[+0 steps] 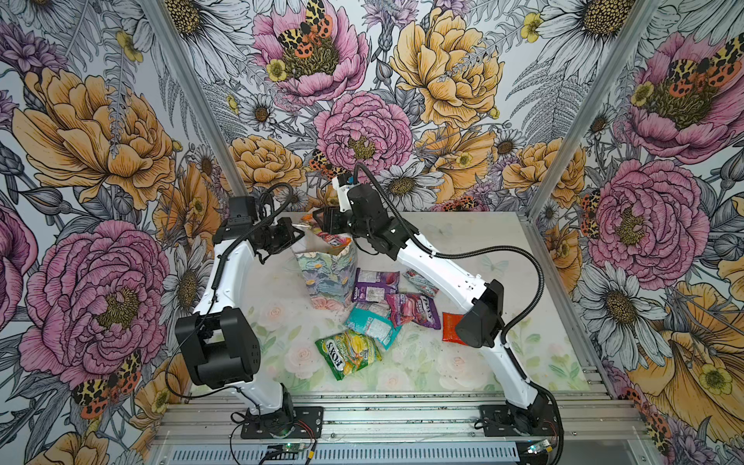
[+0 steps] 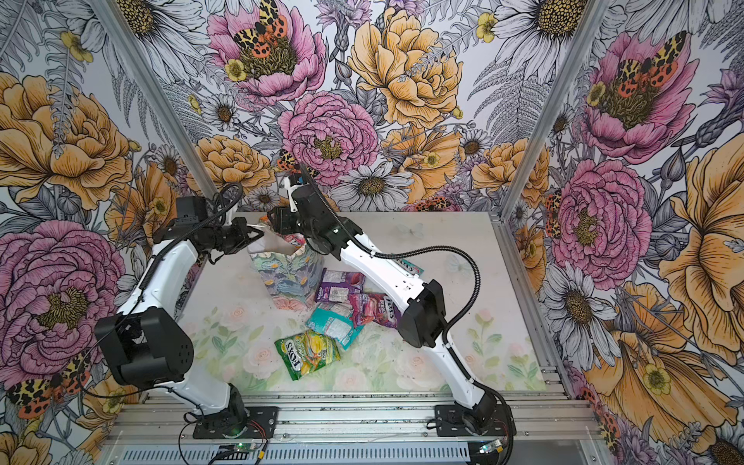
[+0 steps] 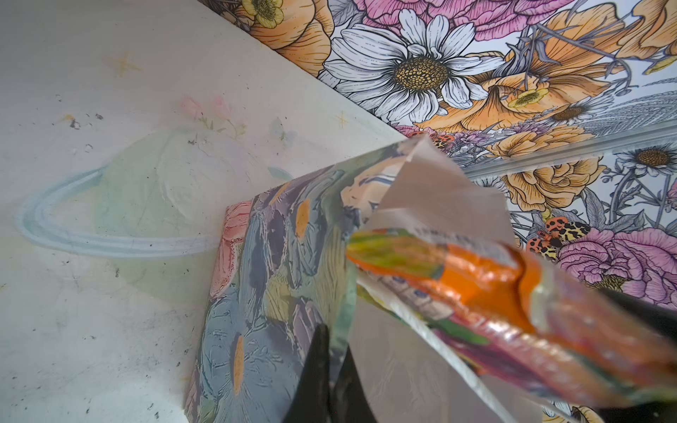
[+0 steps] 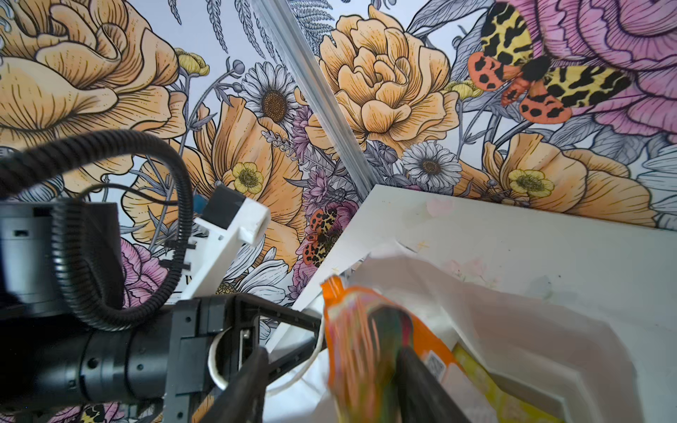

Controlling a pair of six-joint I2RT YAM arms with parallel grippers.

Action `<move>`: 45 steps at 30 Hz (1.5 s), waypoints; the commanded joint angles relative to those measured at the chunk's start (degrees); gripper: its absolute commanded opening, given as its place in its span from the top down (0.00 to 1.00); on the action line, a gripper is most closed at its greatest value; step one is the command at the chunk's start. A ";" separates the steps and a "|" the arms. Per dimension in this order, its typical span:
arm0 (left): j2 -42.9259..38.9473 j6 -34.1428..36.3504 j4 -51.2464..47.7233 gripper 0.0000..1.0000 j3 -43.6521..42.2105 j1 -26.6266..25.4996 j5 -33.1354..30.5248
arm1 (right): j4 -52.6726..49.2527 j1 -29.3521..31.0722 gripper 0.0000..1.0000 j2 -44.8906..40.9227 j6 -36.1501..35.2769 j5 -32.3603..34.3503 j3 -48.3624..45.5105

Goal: Place the snacks into the paper bag
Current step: 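Open the right gripper and draw it back from the bag, then move the right gripper down onto the purple Fox's Berries packet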

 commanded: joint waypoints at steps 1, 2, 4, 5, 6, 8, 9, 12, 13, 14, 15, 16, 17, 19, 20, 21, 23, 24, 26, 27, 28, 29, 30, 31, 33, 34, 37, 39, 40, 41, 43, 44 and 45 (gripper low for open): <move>-1.85 -0.88 1.49 1.00 -0.58 0.51 2.33 | 1.89 -0.60 0.41 -5.35 -1.64 0.79 -1.54; -1.86 -0.87 1.56 1.00 -0.59 0.58 2.38 | 1.89 -0.74 0.41 -6.00 -1.82 0.76 -2.24; -1.88 -0.91 1.49 1.00 -0.51 0.61 2.32 | 1.89 -0.85 0.38 -7.18 -2.73 0.86 -3.09; -1.85 -0.89 1.54 1.00 -0.58 0.57 2.27 | 1.89 -0.94 0.36 -7.73 -3.24 0.86 -3.38; -1.81 -0.88 1.50 1.00 -0.50 0.57 2.25 | 1.89 -1.01 0.35 -8.18 -3.69 0.86 -3.52; -1.76 -0.87 1.50 1.00 -0.51 0.57 2.30 | 1.75 -1.27 0.32 -9.37 -4.72 0.71 -3.92; -1.79 -0.91 1.56 1.00 -0.61 0.60 2.30 | 1.71 -1.41 0.31 -10.07 -5.06 0.77 -4.29; -1.94 -0.85 1.50 1.00 -0.68 0.63 2.20 | 1.26 -1.37 0.27 -13.03 -5.96 -0.10 -6.81; -2.02 -0.85 1.52 1.00 -0.77 0.65 2.22 | 0.89 -3.11 0.26 -14.69 -6.05 -0.49 -8.27; -2.04 -0.80 1.50 1.00 -0.82 0.68 2.14 | 0.74 -3.71 0.25 -16.56 -6.04 -0.97 -10.77; -2.10 -0.81 1.52 1.00 -0.89 0.74 2.14 | 0.74 -4.27 0.24 -18.53 -5.74 -1.11 -13.62; -2.03 -0.81 1.59 1.00 -0.88 0.79 2.14 | 0.83 -4.86 0.23 -21.08 -5.42 -1.23 -17.34; -2.03 -0.86 1.58 1.00 -0.95 0.80 2.14 | 0.92 -5.50 0.22 -23.83 -5.24 -0.94 -21.34; -2.02 -0.83 1.65 1.00 -1.00 0.88 2.14 | 1.07 -6.10 0.21 -29.17 -5.37 -0.08 -29.51; -1.95 -0.83 1.63 1.00 -1.03 0.85 1.93 | 1.18 -6.06 0.19 -31.73 -5.68 0.77 -33.54; -2.02 -0.77 1.58 1.00 -1.16 0.83 1.93 | 1.27 -6.11 0.17 -34.71 -5.79 1.99 -38.15; -2.15 -0.74 1.67 1.00 -1.39 0.85 1.87 | 1.36 -6.25 0.15 -40.15 -5.02 4.16 -47.16; -2.22 -0.63 1.77 1.00 -1.56 0.84 1.74 | 1.32 -6.41 0.13 -42.73 -4.10 5.21 -51.78; -2.29 -0.60 1.85 1.00 -1.84 0.84 1.51 | 1.32 -6.91 0.12 -47.94 -1.13 6.53 -60.18; -2.29 -0.53 1.85 1.00 -1.94 0.84 1.46 | 1.38 -7.29 0.11 -50.33 0.72 6.78 -63.91; -2.42 -0.59 1.85 1.00 -1.98 0.86 1.41 | 1.37 -7.51 0.11 -52.40 2.40 6.96 -68.07; -2.38 -0.48 1.89 1.00 -2.11 0.88 1.30 | 1.36 -7.59 0.11 -53.95 3.84 7.01 -71.57; -2.42 -0.36 1.85 1.00 -2.16 0.88 1.12 | 1.35 -7.70 0.12 -55.54 5.82 6.64 -75.06; -2.38 -0.30 1.85 1.00 -2.22 0.84 0.97 | 1.44 -7.69 0.12 -56.96 8.61 5.88 -78.50; -2.31 -0.26 1.85 1.00 -2.26 0.84 0.86 | 2.07 -7.53 0.14 -58.57 12.84 3.98 -84.25; -2.21 -0.32 1.87 1.00 -2.35 0.92 0.88 | 2.46 -7.39 0.15 -59.24 15.12 3.01 -86.91; -2.13 -0.26 1.85 1.00 -2.50 0.83 0.71 | 4.85 -6.77 0.17 -60.74 21.02 1.40 -93.27; -2.11 -0.17 1.85 1.00 -2.52 0.90 0.63 | 6.40 -6.62 0.18 -61.29 24.31 1.13 -96.35; -2.19 -0.17 1.85 1.00 -2.49 0.84 0.57 | 6.87 -6.64 0.19 -61.38 25.89 0.94 -97.62; -2.13 -0.21 1.89 1.00 -2.54 0.86 0.56 | 7.13 -6.64 0.19 -61.38 27.00 0.80 -98.45; -2.14 -0.12 1.85 1.00 -2.68 0.84 0.47 | 8.30 -6.64 0.21 -61.58 29.31 -0.12 -100.33; -2.17 -0.18 1.85 1.00 -2.75 0.83 0.51 | 8.89 -6.53 0.22 -61.65 30.33 -0.24 -101.14; -2.07 -0.17 1.85 1.00 -2.71 0.83 0.49 | 9.63 -6.48 0.22 -61.73 31.41 -0.39 -102.06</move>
